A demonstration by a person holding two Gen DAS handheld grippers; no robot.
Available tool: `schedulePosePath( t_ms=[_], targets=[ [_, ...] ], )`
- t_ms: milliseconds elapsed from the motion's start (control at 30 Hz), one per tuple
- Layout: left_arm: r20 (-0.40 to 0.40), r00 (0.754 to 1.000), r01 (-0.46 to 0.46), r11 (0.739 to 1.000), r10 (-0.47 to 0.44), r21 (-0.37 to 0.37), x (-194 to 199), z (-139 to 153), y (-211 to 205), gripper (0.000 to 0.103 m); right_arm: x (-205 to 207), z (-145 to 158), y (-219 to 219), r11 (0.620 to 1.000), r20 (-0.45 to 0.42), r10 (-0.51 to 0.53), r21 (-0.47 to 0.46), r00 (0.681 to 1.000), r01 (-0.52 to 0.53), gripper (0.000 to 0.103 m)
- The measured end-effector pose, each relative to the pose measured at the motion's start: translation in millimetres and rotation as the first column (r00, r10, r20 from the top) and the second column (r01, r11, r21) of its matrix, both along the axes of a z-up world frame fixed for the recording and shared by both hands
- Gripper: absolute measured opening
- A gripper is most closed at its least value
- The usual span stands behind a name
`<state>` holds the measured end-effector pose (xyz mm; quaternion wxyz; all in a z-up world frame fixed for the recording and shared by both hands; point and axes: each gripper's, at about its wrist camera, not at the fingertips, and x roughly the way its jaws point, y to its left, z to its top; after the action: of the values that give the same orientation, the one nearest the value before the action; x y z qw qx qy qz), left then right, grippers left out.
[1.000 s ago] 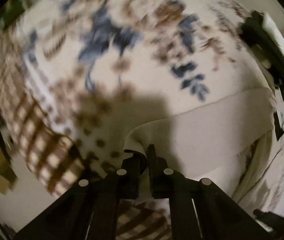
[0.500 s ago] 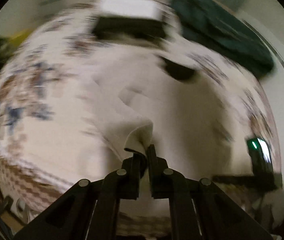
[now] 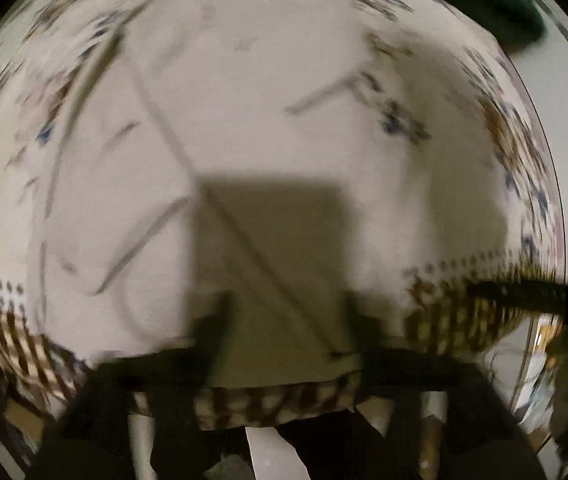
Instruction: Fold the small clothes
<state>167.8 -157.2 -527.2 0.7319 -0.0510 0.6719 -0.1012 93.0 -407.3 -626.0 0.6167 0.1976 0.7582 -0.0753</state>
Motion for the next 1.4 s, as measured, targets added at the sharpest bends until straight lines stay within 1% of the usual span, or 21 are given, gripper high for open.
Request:
schedulePosePath(
  t_ms=[67, 167, 233, 333, 400, 533, 567, 600, 633, 667, 700, 733, 867, 1000, 1100, 1167, 1200, 1267, 1333, 1367, 1400],
  targets=[
    [0.021, 0.998, -0.064, 0.998, 0.064, -0.005, 0.9, 9.9, 31.5, 0.084, -5.2, -4.5, -10.7, 0.998, 0.025, 0.000, 0.061, 1.000, -0.001, 0.063],
    [0.032, 0.987, -0.156, 0.988, 0.155, 0.018, 1.1, 16.1, 88.2, 0.084, -16.3, -12.4, 2.0, 0.984, 0.030, -0.022, 0.176, 0.999, 0.016, 0.063],
    [0.016, 0.975, -0.222, 0.974, 0.222, 0.041, -3.7, 10.3, 140.3, 0.084, -18.4, -11.8, 16.7, 0.969, 0.020, -0.046, 0.242, 0.999, 0.040, 0.063],
    [-0.022, 0.959, -0.281, 0.958, 0.282, 0.053, -7.1, -10.8, 190.1, 0.084, -9.6, -25.2, 26.3, 0.935, -0.007, -0.090, 0.344, 0.996, 0.087, 0.063],
    [-0.070, 0.956, -0.281, 0.959, 0.284, 0.042, -8.8, -27.3, 206.7, 0.083, -14.3, -32.9, 34.1, 0.922, -0.028, -0.113, 0.370, 0.993, 0.115, 0.063],
    [-0.172, 0.953, -0.259, 0.965, 0.249, -0.036, -9.0, -64.6, 221.8, 0.082, -14.3, -38.6, 41.8, 0.913, -0.058, -0.152, 0.375, 0.987, 0.163, 0.062],
    [-0.177, 0.956, -0.247, 0.968, 0.235, -0.047, -8.4, -69.3, 220.2, 0.077, -6.8, -36.3, 47.3, 0.913, -0.064, -0.158, 0.371, 0.985, 0.171, 0.057],
    [-0.174, 0.962, -0.224, 0.973, 0.212, -0.051, -8.9, -73.1, 217.8, 0.053, -9.5, -34.6, 45.2, 0.914, -0.066, -0.164, 0.366, 0.984, 0.177, 0.051],
    [-0.172, 0.966, -0.207, 0.977, 0.194, -0.059, -9.7, -74.4, 215.9, 0.036, -5.5, -38.2, 56.1, 0.914, -0.069, -0.171, 0.362, 0.983, 0.185, 0.040],
    [-0.173, 0.967, -0.197, 0.979, 0.186, -0.053, -9.4, -75.4, 213.7, 0.003, -3.6, -36.4, 58.9, 0.916, -0.073, -0.180, 0.352, 0.981, 0.194, 0.023],
    [-0.178, 0.968, -0.187, 0.981, 0.175, -0.054, -10.1, -74.9, 212.8, 0.004, -2.3, -33.9, 60.0, 0.916, -0.071, -0.190, 0.346, 0.979, 0.203, 0.011],
    [-0.166, 0.971, -0.185, 0.981, 0.173, -0.059, -11.0, -68.7, 213.0, 0.003, 1.2, -31.3, 67.4, 0.917, -0.070, -0.201, 0.337, 0.977, 0.212, 0.004],
    [-0.151, 0.970, -0.204, 0.975, 0.188, -0.093, -7.8, -43.1, 212.9, 0.003, 6.3, -6.7, 60.1, 0.894, -0.058, -0.243, 0.375, 0.968, 0.247, 0.004],
    [-0.148, 0.962, -0.255, 0.953, 0.231, -0.164, 7.1, -13.5, 227.5, 0.003, 20.3, 22.5, 44.1, 0.881, -0.016, -0.276, 0.396, 0.961, 0.259, 0.004],
    [-0.091, 0.963, -0.268, 0.938, 0.253, -0.220, 45.5, 11.5, 224.7, 0.003, 51.7, 46.7, 36.1, 0.861, 0.047, -0.324, 0.429, 0.945, 0.274, 0.004],
    [-0.048, 0.968, -0.252, 0.939, 0.248, -0.232, 68.7, 15.8, 217.5, 0.003, 81.8, 60.6, 26.0, 0.863, 0.110, -0.338, 0.432, 0.935, 0.262, 0.004],
    [-0.015, 0.971, -0.237, 0.941, 0.240, -0.242, 96.2, 17.0, 210.1, 0.003, 95.2, 64.3, 20.0, 0.865, 0.131, -0.345, 0.429, 0.930, 0.261, 0.004],
    [0.023, 0.971, -0.225, 0.942, 0.238, -0.249, 134.5, 13.4, 195.7, 0.003, 133.0, 67.7, 10.4, 0.872, 0.184, -0.358, 0.417, 0.915, 0.257, 0.004],
    [0.024, 0.965, -0.241, 0.924, 0.260, -0.298, 166.0, 3.9, 202.9, 0.007, 166.7, 63.1, 6.6, 0.887, 0.215, -0.356, 0.385, 0.909, 0.256, 0.006],
    [0.017, 0.961, -0.255, 0.908, 0.276, -0.332, 183.7, -4.4, 201.4, 0.007, 180.7, 56.9, -3.4, 0.882, 0.213, -0.366, 0.392, 0.906, 0.264, 0.008],
    [0.010, 0.959, -0.263, 0.902, 0.284, -0.343, 194.6, -8.5, 201.2, 0.007, 191.3, 51.7, -6.6, 0.879, 0.208, -0.369, 0.395, 0.906, 0.268, 0.011]
  ],
)
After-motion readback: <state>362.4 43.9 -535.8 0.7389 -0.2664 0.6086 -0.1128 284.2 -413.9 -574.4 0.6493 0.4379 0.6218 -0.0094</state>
